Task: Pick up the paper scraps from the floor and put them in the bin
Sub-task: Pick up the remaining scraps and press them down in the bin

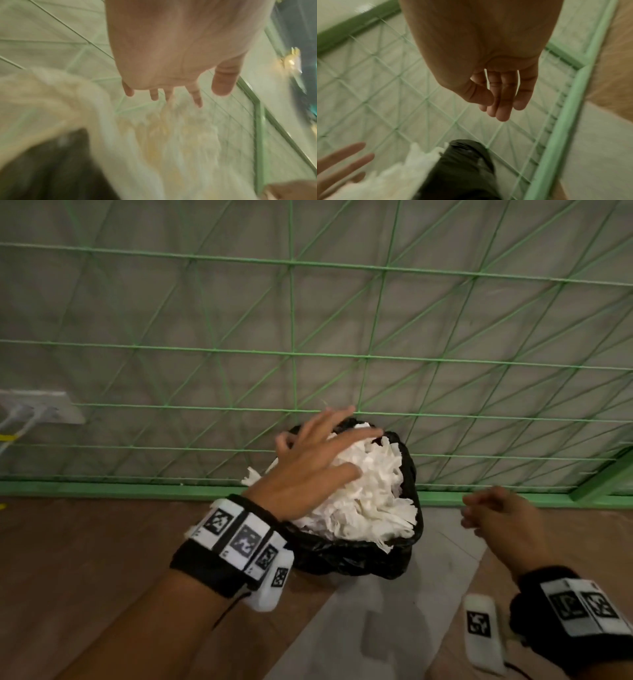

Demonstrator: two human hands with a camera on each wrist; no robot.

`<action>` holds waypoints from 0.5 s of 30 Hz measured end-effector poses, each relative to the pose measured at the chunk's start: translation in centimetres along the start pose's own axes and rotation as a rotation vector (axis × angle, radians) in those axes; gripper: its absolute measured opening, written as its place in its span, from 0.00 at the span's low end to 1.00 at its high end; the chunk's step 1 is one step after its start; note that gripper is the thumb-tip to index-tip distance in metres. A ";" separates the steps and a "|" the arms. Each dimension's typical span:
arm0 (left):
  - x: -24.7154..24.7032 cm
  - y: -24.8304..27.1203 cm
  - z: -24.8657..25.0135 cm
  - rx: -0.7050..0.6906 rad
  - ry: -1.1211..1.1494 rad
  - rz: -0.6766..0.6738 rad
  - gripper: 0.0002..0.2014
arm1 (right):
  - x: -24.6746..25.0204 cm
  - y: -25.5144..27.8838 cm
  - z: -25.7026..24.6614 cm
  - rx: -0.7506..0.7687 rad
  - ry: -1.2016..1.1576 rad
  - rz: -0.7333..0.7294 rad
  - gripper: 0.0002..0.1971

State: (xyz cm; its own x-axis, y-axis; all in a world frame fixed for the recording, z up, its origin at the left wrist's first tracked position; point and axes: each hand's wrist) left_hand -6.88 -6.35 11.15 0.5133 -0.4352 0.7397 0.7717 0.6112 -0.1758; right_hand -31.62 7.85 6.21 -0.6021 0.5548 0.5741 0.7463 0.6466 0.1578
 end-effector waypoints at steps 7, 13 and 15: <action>2.5 3.6 -5.7 0.440 0.738 0.543 0.26 | -1.4 2.2 -8.5 0.436 0.060 -0.169 0.15; 1.0 5.2 -8.0 0.552 0.357 0.155 0.08 | -5.4 3.3 -10.6 0.662 0.673 -0.654 0.25; 2.3 4.8 -6.7 0.448 0.134 0.255 0.06 | -6.6 2.6 -9.8 0.603 0.735 -0.724 0.25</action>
State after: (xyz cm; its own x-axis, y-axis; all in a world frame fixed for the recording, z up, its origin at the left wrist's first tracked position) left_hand 0.49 -8.84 7.66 0.7295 -0.2987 0.6153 0.3953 0.9183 -0.0230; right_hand -22.93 0.77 10.73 -0.3746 -0.3450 0.8606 -0.0707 0.9361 0.3445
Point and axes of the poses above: each hand's wrist, its own y-axis away from the middle knuckle, its own x-axis out of the back of the hand, z = x × y, and after that the axes turned 3 degrees about -x, right-handed
